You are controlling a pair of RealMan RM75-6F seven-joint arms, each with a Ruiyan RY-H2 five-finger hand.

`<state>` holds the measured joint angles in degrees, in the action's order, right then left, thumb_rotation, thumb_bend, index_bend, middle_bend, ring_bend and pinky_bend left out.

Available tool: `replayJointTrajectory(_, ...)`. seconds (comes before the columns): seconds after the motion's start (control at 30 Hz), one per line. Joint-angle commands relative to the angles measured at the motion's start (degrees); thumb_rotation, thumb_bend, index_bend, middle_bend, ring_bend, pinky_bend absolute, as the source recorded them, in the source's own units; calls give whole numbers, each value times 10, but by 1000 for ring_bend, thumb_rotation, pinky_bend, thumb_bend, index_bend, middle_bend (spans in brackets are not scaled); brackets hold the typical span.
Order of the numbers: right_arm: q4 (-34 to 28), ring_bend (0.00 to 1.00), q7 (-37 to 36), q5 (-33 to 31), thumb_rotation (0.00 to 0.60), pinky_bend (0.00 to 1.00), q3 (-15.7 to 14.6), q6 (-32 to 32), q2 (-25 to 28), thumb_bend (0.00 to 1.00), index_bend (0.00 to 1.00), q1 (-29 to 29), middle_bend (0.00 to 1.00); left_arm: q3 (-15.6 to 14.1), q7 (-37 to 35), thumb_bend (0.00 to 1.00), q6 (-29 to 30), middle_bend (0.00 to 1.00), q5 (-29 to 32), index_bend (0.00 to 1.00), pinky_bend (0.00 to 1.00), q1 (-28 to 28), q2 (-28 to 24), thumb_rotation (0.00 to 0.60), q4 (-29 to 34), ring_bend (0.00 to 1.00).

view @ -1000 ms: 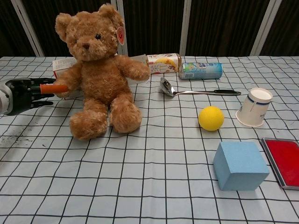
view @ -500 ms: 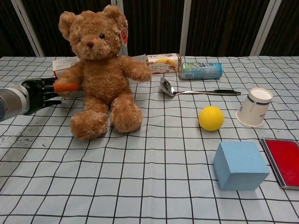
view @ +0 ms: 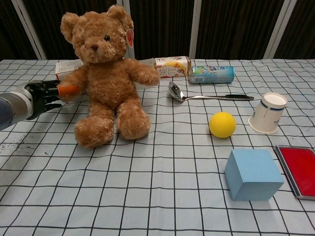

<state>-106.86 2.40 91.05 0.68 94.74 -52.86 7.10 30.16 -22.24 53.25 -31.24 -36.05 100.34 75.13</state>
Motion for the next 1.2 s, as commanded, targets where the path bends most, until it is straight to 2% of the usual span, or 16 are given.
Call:
replayJointTrajectory(0.03, 0, 122, -3, 1, 600, 0, -1, 0, 1, 218, 140, 0, 61, 5, 19, 531, 10, 454, 17, 424, 0, -2, 2, 600, 5, 53)
replayJointTrajectory(0.2, 0, 122, -5, 1, 600, 0, -1, 0, 2, 217, 140, 0, 61, 12, 38, 590, 20, 493, 34, 464, 0, -2, 4, 600, 10, 88)
replayJointTrajectory(0.53, -1, 122, -5, 0, 600, 0, -2, 0, 3, 218, 140, 1, 61, 22, 60, 600, 23, 516, 52, 499, 0, 0, 10, 600, 9, 117)
replayJointTrajectory(0.97, -1, 122, -6, 3, 600, 0, -2, 2, 2, 218, 140, 1, 61, 34, 66, 597, 61, 510, -1, 494, 0, 5, 7, 600, 65, 117)
replayJointTrajectory(1.2, -1, 122, -7, 4, 600, 0, -3, 3, 3, 217, 140, 2, 61, 27, 67, 598, 67, 509, -9, 494, 0, 16, 4, 600, 72, 117)
